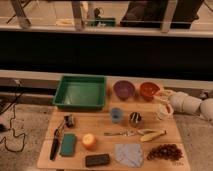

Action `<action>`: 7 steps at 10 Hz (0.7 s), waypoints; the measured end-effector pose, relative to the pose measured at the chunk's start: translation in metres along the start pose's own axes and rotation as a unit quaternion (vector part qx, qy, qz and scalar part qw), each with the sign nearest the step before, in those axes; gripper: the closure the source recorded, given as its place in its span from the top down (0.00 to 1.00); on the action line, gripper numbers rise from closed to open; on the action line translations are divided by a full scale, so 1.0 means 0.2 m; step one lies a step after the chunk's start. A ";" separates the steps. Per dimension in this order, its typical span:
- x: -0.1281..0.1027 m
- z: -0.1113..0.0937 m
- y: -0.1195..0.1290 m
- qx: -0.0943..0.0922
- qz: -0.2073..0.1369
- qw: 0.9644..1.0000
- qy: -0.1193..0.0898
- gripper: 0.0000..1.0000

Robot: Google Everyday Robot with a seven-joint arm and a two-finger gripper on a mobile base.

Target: Place pepper in paper cup

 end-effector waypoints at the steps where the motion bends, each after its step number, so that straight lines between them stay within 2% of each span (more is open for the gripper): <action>1: 0.00 0.00 0.00 0.000 0.000 1.000 0.000 0.07; 7: 0.00 0.00 0.00 0.002 0.006 1.000 -0.003 0.07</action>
